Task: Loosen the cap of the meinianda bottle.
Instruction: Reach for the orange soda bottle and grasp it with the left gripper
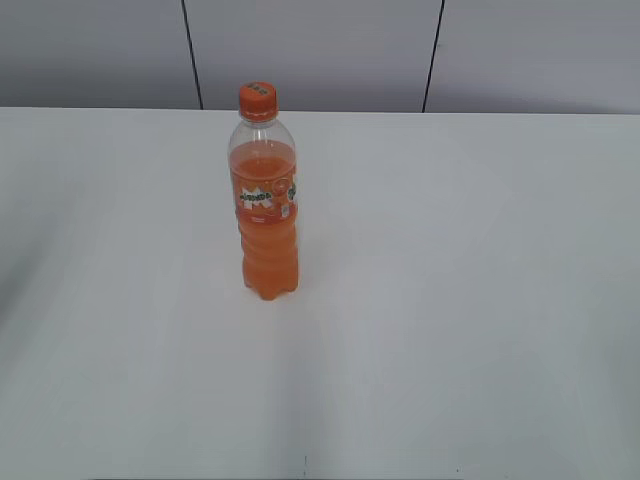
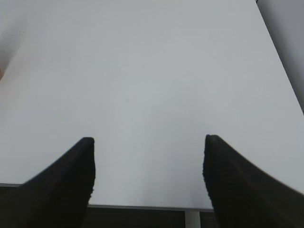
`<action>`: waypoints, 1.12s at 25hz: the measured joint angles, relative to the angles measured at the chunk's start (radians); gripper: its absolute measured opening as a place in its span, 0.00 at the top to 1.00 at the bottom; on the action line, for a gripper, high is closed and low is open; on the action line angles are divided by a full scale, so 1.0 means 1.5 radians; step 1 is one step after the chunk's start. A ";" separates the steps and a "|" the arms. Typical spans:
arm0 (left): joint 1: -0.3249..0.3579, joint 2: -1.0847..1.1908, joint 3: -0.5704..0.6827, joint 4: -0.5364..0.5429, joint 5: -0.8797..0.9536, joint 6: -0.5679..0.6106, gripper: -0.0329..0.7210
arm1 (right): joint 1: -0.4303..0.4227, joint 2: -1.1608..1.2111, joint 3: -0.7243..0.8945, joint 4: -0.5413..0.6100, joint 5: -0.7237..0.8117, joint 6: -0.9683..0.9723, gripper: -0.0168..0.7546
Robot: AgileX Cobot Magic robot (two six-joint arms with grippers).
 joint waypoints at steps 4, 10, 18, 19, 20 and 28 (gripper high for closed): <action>0.000 0.070 0.007 0.068 -0.046 0.000 0.43 | 0.000 0.000 0.000 0.000 0.000 0.000 0.29; 0.000 0.160 0.040 0.092 -0.170 -0.041 0.43 | 0.000 0.000 0.000 0.000 0.000 0.000 0.29; 0.000 0.298 0.077 0.118 -0.338 -0.105 0.43 | 0.000 0.000 0.000 0.000 0.000 0.000 0.29; 0.001 0.314 0.077 0.138 -0.358 -0.117 0.43 | 0.000 0.000 0.000 0.000 0.000 0.000 0.29; 0.002 0.329 0.077 0.160 -0.379 -0.132 0.43 | 0.000 0.000 0.000 0.000 0.000 0.000 0.29; 0.002 0.467 0.077 0.288 -0.504 -0.222 0.43 | 0.000 0.000 0.000 0.000 0.000 0.000 0.29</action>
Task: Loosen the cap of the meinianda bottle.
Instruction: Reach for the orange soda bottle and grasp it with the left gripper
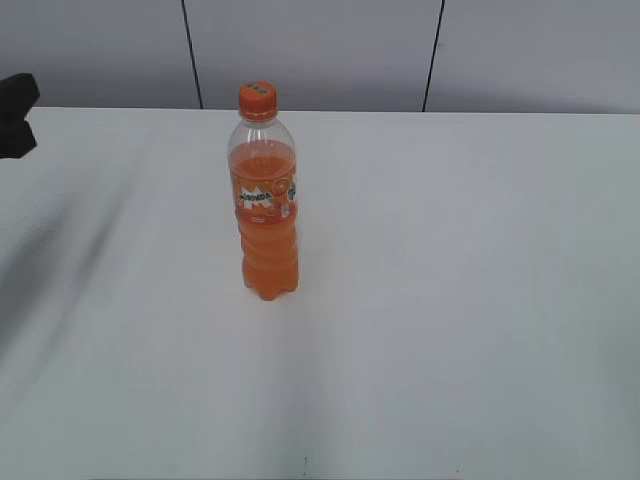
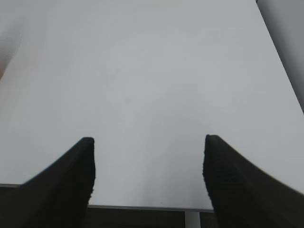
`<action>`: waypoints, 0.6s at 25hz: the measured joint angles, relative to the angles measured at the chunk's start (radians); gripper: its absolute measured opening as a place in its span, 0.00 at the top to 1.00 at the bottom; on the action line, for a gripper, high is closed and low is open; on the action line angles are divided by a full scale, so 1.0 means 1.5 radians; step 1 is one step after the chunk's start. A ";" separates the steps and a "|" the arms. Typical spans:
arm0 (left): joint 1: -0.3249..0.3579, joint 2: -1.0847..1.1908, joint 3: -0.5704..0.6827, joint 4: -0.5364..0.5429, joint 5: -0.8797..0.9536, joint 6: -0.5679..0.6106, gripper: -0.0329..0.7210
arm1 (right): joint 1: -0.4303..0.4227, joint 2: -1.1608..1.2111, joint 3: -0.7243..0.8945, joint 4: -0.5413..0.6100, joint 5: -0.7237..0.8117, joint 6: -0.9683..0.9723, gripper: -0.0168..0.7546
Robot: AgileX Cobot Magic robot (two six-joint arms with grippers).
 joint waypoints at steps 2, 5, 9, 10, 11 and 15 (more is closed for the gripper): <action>0.000 0.034 0.000 0.021 -0.029 -0.002 0.43 | 0.000 0.000 0.000 0.000 0.000 0.000 0.29; 0.000 0.079 0.000 0.058 -0.044 -0.004 0.44 | 0.000 0.000 0.000 0.000 0.000 0.000 0.29; 0.001 0.138 0.000 0.102 -0.105 -0.004 0.44 | 0.000 0.000 0.000 0.000 0.000 0.000 0.29; 0.001 0.153 0.000 0.107 -0.123 -0.004 0.44 | 0.000 0.000 0.000 0.000 0.000 0.000 0.29; 0.001 0.167 0.000 0.110 -0.132 -0.004 0.45 | 0.000 0.000 0.000 0.000 0.000 0.000 0.29; 0.001 0.228 -0.006 0.143 -0.157 0.006 0.45 | 0.000 0.000 0.000 0.000 0.000 0.000 0.29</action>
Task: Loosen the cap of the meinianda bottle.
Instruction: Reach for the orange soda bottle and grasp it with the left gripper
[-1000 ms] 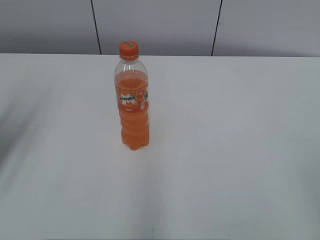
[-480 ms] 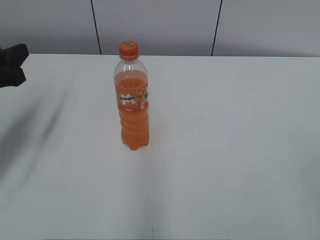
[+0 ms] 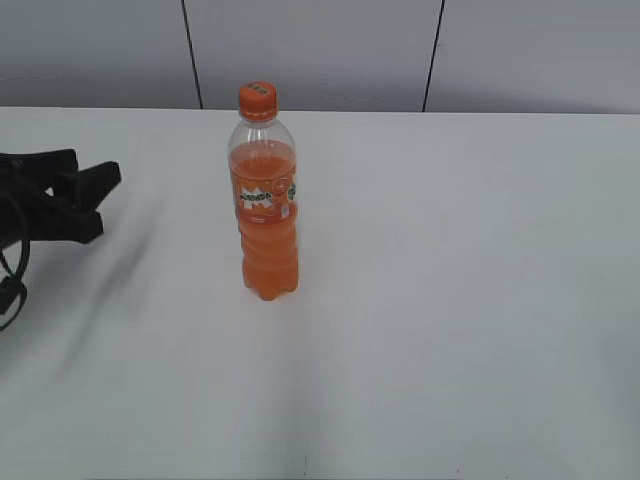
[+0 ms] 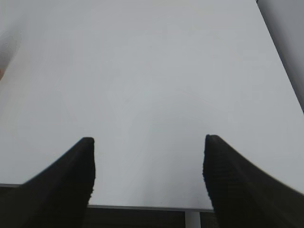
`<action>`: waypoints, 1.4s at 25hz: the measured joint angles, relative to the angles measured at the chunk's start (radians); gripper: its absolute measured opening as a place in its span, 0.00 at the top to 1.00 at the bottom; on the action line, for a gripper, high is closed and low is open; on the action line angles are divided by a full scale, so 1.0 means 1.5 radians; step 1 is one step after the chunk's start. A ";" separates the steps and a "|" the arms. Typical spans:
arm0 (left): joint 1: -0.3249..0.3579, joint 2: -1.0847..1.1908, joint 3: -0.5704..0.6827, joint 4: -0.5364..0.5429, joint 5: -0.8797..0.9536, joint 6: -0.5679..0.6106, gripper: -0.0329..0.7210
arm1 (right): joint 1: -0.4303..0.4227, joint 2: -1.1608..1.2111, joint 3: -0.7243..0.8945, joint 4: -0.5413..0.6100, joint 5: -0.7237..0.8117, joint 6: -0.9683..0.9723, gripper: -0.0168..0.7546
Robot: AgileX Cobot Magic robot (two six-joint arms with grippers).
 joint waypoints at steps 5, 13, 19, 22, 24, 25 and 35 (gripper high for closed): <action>0.000 0.075 -0.055 0.159 -0.011 0.003 0.41 | 0.000 0.000 0.000 0.000 0.000 0.000 0.29; 0.000 0.171 -0.120 0.267 -0.015 0.004 0.24 | 0.000 0.000 0.000 0.000 0.000 0.000 0.29; -0.001 0.220 -0.155 0.319 -0.029 -0.022 0.17 | 0.000 0.000 0.000 0.000 0.000 0.000 0.29; -0.007 0.239 -0.177 0.330 -0.034 -0.032 0.17 | 0.000 0.000 0.000 0.000 0.000 0.000 0.29; -0.010 0.251 -0.195 0.342 -0.036 -0.043 0.17 | 0.000 0.000 0.000 0.000 0.000 0.000 0.29; -0.013 0.257 -0.204 0.347 -0.037 -0.050 0.17 | 0.000 0.000 0.000 0.000 0.000 0.000 0.29; -0.023 0.268 -0.257 0.416 -0.070 -0.074 0.17 | 0.000 0.000 0.000 0.000 0.000 0.000 0.29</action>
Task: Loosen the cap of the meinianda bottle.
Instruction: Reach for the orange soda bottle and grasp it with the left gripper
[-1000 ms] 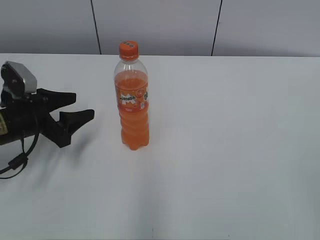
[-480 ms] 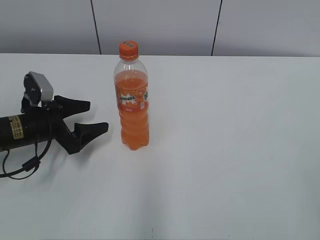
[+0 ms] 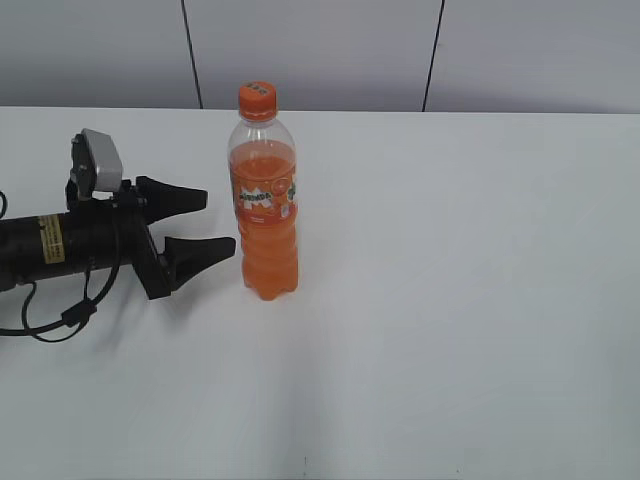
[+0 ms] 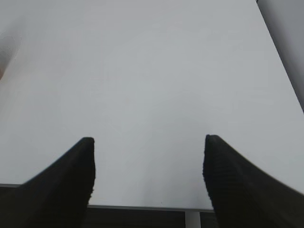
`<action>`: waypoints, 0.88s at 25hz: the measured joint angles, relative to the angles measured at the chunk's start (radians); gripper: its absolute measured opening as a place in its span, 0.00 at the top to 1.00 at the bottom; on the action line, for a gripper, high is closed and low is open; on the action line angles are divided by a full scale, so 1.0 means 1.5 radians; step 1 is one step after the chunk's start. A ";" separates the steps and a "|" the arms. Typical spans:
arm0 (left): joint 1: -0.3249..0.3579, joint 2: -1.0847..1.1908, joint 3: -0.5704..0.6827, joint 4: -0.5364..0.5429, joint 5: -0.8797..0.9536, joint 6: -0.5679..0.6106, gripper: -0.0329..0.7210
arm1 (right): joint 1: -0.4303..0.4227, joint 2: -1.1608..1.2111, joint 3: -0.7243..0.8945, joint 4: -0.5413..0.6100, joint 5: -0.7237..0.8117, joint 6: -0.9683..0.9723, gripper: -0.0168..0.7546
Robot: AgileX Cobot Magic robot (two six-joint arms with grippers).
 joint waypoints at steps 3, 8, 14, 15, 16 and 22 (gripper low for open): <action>0.000 0.000 -0.012 0.051 -0.005 -0.053 0.17 | 0.000 0.000 0.000 0.000 0.000 0.000 0.29; -0.001 0.001 -0.045 0.119 -0.008 -0.120 0.17 | 0.000 0.000 0.000 0.000 0.000 0.000 0.29; -0.010 0.001 -0.085 0.152 -0.009 -0.156 0.17 | 0.000 0.000 0.000 0.000 0.000 0.000 0.29; -0.016 0.001 -0.090 0.153 -0.009 -0.158 0.17 | 0.000 0.000 0.000 0.000 0.000 0.000 0.29; -0.022 0.001 -0.094 0.154 -0.009 -0.159 0.17 | 0.000 0.000 0.000 0.000 0.000 0.000 0.29; -0.061 0.001 -0.125 0.163 -0.009 -0.169 0.17 | 0.000 0.000 0.000 0.000 0.000 0.001 0.29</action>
